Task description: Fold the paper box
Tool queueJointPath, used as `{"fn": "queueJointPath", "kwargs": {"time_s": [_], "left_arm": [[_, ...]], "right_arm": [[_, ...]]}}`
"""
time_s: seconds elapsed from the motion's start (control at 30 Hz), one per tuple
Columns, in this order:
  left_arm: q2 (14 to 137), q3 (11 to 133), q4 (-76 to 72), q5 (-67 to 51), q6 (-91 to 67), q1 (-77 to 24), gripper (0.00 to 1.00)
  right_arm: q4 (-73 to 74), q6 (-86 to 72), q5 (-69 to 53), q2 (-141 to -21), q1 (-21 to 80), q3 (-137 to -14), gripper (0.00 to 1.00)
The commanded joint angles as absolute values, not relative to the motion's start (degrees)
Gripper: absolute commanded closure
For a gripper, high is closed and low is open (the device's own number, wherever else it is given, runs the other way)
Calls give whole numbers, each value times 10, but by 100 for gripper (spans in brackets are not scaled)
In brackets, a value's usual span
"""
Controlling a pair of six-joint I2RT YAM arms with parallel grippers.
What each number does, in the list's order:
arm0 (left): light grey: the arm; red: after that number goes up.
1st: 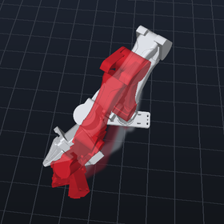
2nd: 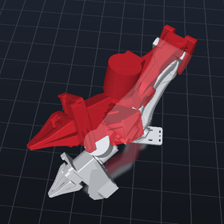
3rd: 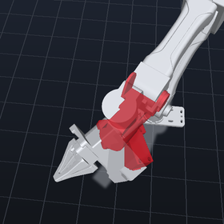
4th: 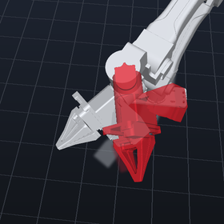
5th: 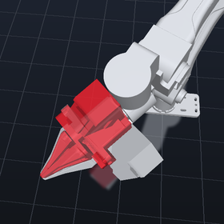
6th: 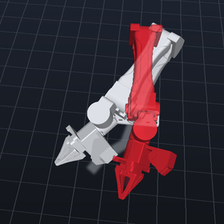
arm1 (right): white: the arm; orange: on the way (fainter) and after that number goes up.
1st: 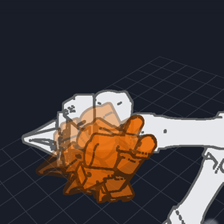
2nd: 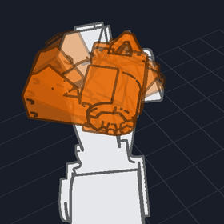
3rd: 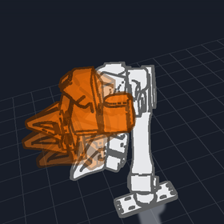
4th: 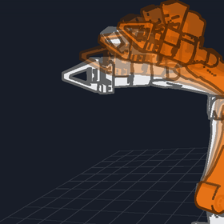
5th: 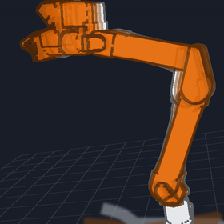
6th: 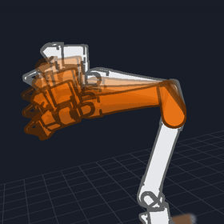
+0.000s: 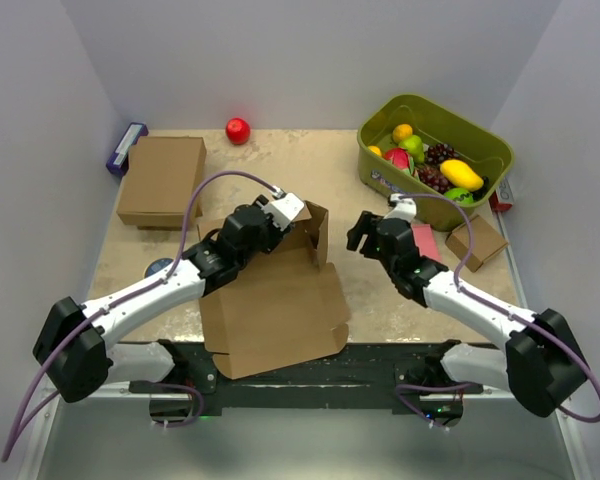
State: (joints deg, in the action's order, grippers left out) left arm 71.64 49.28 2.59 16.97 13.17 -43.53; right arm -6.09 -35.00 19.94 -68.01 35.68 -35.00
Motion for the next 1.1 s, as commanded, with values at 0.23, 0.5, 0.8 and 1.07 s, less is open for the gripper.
{"fn": "queueJointPath", "kwargs": {"time_s": [0.23, 0.5, 0.8, 1.07], "left_arm": [[706, 470, 30, 162, 145, -443, 51], [711, 467, 26, 171, 154, -459, 52], [722, 474, 30, 177, 145, -462, 58], [731, 475, 33, 179, 146, -478, 59]], "right_arm": [[-114, -354, 205, -792, 321, -434, 27], [-111, -367, 186, -888, 314, -500, 27], [-129, -401, 144, -894, 336, -467, 28], [-114, -430, 178, -904, 402, -469, 28]]}}
